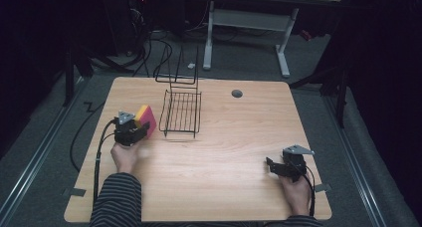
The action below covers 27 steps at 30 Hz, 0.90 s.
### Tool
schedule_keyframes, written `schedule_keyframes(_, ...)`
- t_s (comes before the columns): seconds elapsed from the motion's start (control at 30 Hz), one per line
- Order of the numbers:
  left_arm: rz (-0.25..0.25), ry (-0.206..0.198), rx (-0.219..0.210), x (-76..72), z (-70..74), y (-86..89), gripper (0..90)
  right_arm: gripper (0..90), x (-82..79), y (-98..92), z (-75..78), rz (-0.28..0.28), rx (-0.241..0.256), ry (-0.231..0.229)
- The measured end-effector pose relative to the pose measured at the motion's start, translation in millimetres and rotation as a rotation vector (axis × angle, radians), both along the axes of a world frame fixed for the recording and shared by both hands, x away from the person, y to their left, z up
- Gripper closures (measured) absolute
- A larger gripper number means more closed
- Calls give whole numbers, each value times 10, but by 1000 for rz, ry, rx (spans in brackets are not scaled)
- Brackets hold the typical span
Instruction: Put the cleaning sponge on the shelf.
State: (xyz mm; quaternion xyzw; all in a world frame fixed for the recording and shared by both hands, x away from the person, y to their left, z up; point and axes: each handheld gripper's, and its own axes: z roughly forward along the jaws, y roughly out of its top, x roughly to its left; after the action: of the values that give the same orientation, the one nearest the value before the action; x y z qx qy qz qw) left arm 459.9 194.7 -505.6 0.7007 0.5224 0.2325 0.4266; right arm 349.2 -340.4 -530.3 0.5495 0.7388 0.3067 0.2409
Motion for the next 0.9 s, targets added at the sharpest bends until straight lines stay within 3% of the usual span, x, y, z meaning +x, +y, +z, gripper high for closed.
schedule_keyframes(0.23, -10, -22, -5, -75, 76, 25, 613, 260, 0, 1, 0, 0, 0, 0)
schedule_keyframes(0.4, -33, -11, -60, -131, 123, 61, 613, 260, 0, 0, 0, 0, 0, 0)
schedule_keyframes(0.53, -41, -19, -54, -201, 187, 86, 614, 260, 0, -1, 0, 1, -1, 0)
schedule_keyframes(0.9, -93, -58, -109, -383, 381, 95, 614, 260, 0, -1, 0, 1, -1, 0)
